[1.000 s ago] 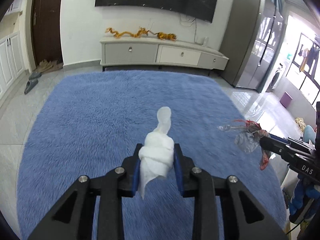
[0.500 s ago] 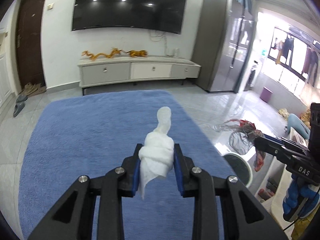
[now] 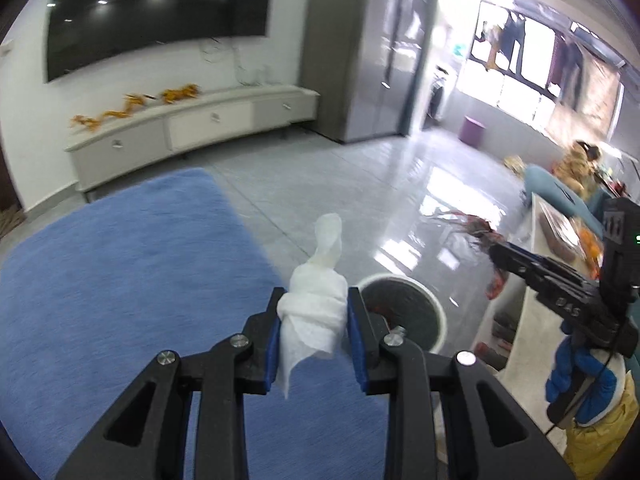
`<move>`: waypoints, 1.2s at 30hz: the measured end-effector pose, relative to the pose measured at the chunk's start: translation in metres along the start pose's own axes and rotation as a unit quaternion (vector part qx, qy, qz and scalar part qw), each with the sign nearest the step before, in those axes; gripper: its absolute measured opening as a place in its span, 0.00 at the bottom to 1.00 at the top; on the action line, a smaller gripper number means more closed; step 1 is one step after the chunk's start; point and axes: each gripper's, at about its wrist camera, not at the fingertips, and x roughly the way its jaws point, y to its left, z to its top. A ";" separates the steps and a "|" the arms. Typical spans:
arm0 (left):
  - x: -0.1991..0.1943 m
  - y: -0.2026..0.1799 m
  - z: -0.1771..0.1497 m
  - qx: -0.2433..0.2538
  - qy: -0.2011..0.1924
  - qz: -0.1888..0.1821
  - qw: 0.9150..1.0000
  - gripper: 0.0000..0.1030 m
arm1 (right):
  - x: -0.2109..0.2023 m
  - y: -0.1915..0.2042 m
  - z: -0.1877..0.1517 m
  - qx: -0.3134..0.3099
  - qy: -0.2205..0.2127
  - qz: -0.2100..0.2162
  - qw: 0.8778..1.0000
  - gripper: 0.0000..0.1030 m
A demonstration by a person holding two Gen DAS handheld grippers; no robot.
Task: Collect trash
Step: 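Carry the white tissue and red wrapper over the bin with both tools, then open both tools over the bin to drop the tissue and wrapper, then move both open tools back over the now empty rug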
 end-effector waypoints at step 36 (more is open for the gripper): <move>0.132 -0.067 0.023 0.004 0.040 -0.003 0.999 0.74 | 0.079 -0.103 -0.018 0.095 0.095 -0.135 0.982 0.80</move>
